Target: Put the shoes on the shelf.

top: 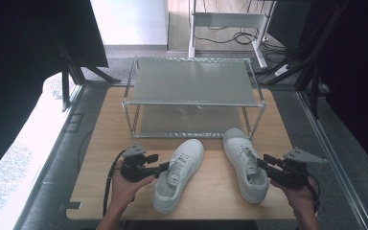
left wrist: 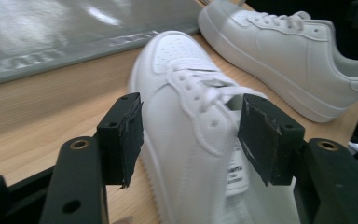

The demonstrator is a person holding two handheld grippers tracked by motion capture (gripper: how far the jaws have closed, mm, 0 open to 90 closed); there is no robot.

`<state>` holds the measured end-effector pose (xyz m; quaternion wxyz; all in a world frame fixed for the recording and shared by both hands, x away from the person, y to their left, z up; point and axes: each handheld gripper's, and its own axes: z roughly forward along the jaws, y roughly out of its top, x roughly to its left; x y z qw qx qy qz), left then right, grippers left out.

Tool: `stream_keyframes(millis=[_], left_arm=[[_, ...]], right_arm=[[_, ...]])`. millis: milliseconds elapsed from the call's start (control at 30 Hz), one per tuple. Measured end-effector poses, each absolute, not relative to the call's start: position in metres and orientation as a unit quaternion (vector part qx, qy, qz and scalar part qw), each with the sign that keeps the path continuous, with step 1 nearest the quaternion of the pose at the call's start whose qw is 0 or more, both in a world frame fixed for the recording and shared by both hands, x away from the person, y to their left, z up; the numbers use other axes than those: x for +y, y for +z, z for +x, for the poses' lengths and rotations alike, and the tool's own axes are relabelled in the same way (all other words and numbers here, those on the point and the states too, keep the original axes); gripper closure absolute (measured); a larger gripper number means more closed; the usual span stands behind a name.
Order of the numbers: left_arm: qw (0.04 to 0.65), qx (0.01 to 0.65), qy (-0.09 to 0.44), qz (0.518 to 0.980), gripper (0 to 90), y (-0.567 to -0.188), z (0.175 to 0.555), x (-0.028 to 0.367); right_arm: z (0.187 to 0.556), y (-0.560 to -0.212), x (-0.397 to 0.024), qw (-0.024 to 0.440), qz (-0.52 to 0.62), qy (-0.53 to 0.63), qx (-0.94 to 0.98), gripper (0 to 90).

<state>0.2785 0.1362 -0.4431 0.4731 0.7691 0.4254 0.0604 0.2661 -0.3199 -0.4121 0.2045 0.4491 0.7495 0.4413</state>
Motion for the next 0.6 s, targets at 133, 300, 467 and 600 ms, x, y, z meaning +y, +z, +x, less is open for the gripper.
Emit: stream_keyframes(millis=[133, 300, 467, 600], left_arm=[[0.464, 0.419, 0.065, 0.778, 39.9, -0.445, 0.277, 0.128], [0.449, 0.422, 0.080, 0.784, 40.6, -0.449, 0.277, 0.122], [0.415, 0.435, 0.096, 0.793, 44.7, -0.459, 0.280, 0.112], [0.394, 0.445, 0.101, 0.798, 49.9, -0.466, 0.281, 0.104]], right_arm=[[0.266, -0.413, -0.321, 0.207, 0.452, 0.441, 0.747, 63.5], [0.268, -0.416, -0.321, 0.207, 0.457, 0.440, 0.745, 62.8], [0.270, -0.418, -0.320, 0.208, 0.459, 0.437, 0.744, 62.9], [0.270, -0.419, -0.319, 0.211, 0.460, 0.437, 0.744, 62.8]])
